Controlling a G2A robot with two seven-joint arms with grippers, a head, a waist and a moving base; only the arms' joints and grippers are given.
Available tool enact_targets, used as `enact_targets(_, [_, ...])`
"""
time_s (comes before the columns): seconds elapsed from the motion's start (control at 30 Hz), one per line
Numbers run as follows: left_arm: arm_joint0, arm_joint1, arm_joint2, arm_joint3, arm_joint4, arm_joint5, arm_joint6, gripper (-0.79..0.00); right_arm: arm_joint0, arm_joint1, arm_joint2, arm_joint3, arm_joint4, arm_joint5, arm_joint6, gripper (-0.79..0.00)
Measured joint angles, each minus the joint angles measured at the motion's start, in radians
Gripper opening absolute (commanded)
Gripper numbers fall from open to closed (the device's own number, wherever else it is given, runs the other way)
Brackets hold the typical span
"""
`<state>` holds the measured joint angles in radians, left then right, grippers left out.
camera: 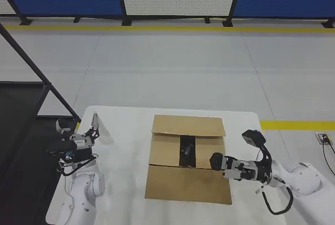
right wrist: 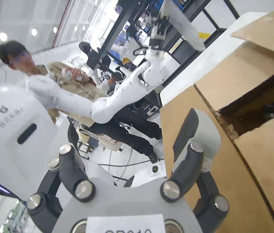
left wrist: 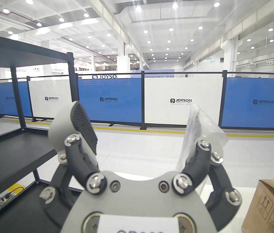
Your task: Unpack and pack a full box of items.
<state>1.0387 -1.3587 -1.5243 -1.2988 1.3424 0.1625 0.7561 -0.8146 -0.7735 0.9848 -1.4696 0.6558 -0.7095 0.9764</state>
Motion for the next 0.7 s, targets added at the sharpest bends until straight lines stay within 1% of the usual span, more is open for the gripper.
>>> enact_targets(0.07, [0.005, 0.000, -0.009, -0.003, -0.009, 0.002, 0.002, 0.000, 0.033, -0.008, -0.010, 0.032, 0.049, 0.111, 0.003, 0.000])
enact_targets(0.13, [0.009, 0.001, -0.017, -0.004, -0.015, 0.003, 0.003, 0.000, 0.043, -0.010, -0.013, 0.039, 0.055, 0.166, 0.010, 0.000])
enact_targets(0.23, [0.015, 0.002, -0.029, -0.007, -0.020, 0.005, 0.004, 0.000, 0.040, -0.010, -0.013, 0.037, 0.053, 0.142, 0.010, 0.000])
enact_targets(0.43, [0.015, 0.002, -0.037, -0.012, -0.036, -0.012, -0.013, 0.000, 0.038, -0.010, -0.013, 0.037, 0.050, 0.146, 0.005, 0.000])
enact_targets(0.5, [0.013, 0.001, -0.036, -0.017, -0.037, -0.015, -0.016, 0.000, 0.033, -0.014, -0.015, 0.035, 0.015, 0.206, -0.054, 0.000])
enact_targets(0.57, [0.011, 0.001, -0.034, -0.021, -0.037, -0.017, -0.016, 0.000, 0.041, -0.022, -0.029, 0.039, -0.018, 0.312, -0.124, 0.000])
enact_targets(0.63, [0.011, 0.000, -0.034, -0.024, -0.036, -0.018, -0.016, 0.000, 0.057, -0.030, -0.044, 0.056, -0.034, 0.383, -0.147, 0.000])
enact_targets(0.7, [0.011, 0.000, -0.035, -0.024, -0.035, -0.020, -0.015, 0.000, 0.072, -0.042, -0.063, 0.080, -0.046, 0.427, -0.171, 0.000])
